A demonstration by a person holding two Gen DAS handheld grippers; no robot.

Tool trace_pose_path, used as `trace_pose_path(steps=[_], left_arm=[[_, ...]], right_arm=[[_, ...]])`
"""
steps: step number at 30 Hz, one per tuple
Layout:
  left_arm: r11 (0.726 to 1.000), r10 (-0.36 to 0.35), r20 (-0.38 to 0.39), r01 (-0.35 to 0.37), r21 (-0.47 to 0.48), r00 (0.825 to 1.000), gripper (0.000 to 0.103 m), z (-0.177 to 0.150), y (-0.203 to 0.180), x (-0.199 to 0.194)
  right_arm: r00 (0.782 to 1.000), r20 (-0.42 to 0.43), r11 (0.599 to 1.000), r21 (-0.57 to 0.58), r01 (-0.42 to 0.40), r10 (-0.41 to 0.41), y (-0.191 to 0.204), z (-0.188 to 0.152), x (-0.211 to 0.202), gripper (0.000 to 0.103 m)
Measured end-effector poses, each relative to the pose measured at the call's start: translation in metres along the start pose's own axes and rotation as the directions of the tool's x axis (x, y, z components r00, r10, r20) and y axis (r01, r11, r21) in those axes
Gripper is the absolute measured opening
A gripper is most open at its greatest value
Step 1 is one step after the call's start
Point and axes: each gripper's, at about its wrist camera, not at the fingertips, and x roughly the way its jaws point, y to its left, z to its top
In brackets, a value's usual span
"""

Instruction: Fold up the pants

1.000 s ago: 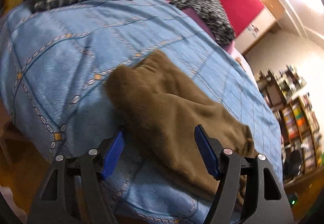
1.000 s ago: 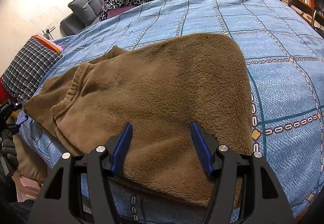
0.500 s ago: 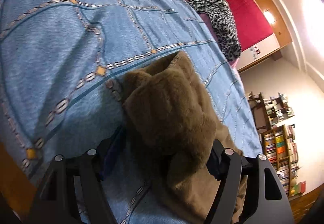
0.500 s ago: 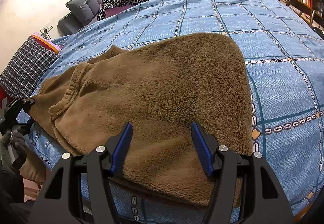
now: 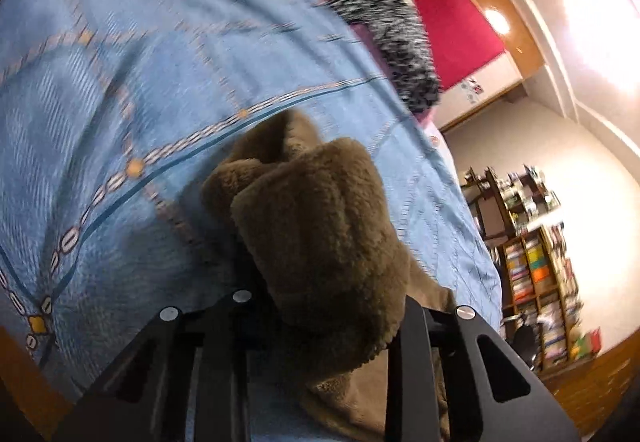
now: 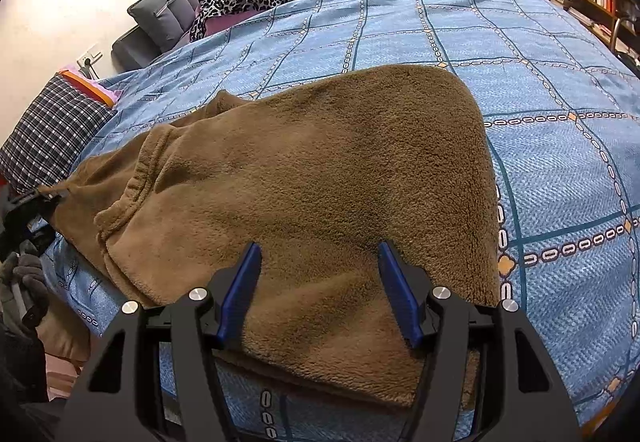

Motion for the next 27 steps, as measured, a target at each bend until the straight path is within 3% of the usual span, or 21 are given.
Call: trace_pose_path(steps=[7,9,12,16,17,19,23,26,27], left_arm=[[0.972,-0.087,0.032,0.078,0.222,0.996,0.026,-0.008,-0.087,-0.024],[0.955,-0.108,0.031,0.095,0.282,0.994,0.025,-0.017,-0.110,-0.030],[0.904,-0.144,0.021,0.123,0.409,0.989,0.025,-0.034,-0.160,-0.034],[0.810,-0.182,-0.011,0.157,0.565,0.983,0.025,-0.066,-0.219,-0.037],[0.768,-0.196,-0.026,0.170,0.617,0.980,0.025,-0.080,-0.238,-0.037],[0.714,-0.208,-0.051,0.187,0.675,0.977,0.025,-0.099,-0.259,-0.036],[0.569,-0.222,-0.163,0.264,0.779,0.961,0.025,-0.152,-0.303,-0.023],[0.478,-0.199,-0.247,0.314,0.820,0.948,0.025,-0.191,-0.323,-0.009],[0.464,-0.192,-0.265,0.325,0.824,0.945,0.025,-0.198,-0.327,-0.003]], right_arm=[[1.000,0.011,1.000,0.005,-0.023,0.023,-0.003,-0.002,-0.002,0.063],[0.999,0.015,0.999,0.008,-0.033,0.033,-0.005,-0.003,-0.003,0.063],[0.999,0.022,0.999,0.011,-0.049,0.048,-0.007,-0.004,-0.004,0.063],[0.996,0.031,0.997,0.022,-0.080,0.080,-0.012,-0.004,-0.006,0.063],[0.995,0.033,0.996,0.025,-0.090,0.089,-0.013,-0.004,-0.006,0.063],[0.993,0.038,0.993,0.032,-0.111,0.109,-0.016,-0.004,-0.008,0.063],[0.988,0.051,0.988,0.046,-0.148,0.145,-0.020,-0.005,-0.013,0.063],[0.984,0.064,0.984,0.056,-0.168,0.164,-0.023,-0.006,-0.018,0.063],[0.983,0.067,0.983,0.058,-0.172,0.168,-0.023,-0.006,-0.020,0.063]])
